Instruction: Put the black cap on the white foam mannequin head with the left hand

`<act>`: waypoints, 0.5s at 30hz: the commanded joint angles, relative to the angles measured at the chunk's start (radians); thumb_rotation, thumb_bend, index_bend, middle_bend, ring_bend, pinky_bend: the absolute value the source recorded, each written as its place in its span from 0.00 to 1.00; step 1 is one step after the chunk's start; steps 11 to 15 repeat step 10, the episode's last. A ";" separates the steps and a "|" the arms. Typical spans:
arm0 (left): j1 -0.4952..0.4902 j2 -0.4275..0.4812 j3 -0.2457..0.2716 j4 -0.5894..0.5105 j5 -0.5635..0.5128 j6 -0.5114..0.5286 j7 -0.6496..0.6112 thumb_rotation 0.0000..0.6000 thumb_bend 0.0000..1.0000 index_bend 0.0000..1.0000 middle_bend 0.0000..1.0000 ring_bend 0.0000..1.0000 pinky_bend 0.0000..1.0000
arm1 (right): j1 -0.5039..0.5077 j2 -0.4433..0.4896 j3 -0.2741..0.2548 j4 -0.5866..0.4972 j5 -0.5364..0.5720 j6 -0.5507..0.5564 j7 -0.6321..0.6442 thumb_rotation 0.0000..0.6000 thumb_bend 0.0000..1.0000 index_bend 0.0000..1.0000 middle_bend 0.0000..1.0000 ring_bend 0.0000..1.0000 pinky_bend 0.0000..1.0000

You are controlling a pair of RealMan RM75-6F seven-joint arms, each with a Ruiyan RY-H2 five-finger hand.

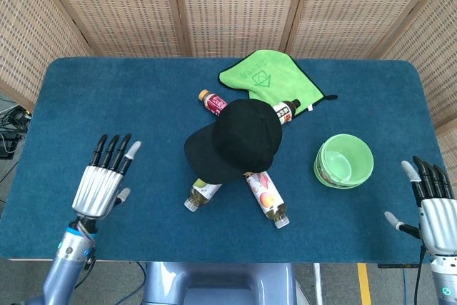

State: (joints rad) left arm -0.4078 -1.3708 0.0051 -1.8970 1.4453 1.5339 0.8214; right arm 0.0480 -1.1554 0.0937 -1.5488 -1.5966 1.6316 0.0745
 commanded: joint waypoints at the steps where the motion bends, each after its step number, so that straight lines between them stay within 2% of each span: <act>1: 0.057 0.023 0.048 0.003 0.013 0.041 -0.074 1.00 0.00 0.00 0.00 0.00 0.00 | 0.002 -0.001 -0.006 -0.010 -0.006 -0.005 -0.020 1.00 0.06 0.01 0.00 0.00 0.00; 7: 0.134 0.037 0.106 0.026 0.069 0.087 -0.145 1.00 0.00 0.00 0.00 0.00 0.00 | 0.006 -0.003 -0.017 -0.029 -0.016 -0.021 -0.058 1.00 0.06 0.00 0.00 0.00 0.00; 15: 0.154 0.052 0.115 0.030 0.082 0.096 -0.144 1.00 0.00 0.00 0.00 0.00 0.00 | 0.009 -0.004 -0.022 -0.038 -0.021 -0.028 -0.070 1.00 0.06 0.00 0.00 0.00 0.00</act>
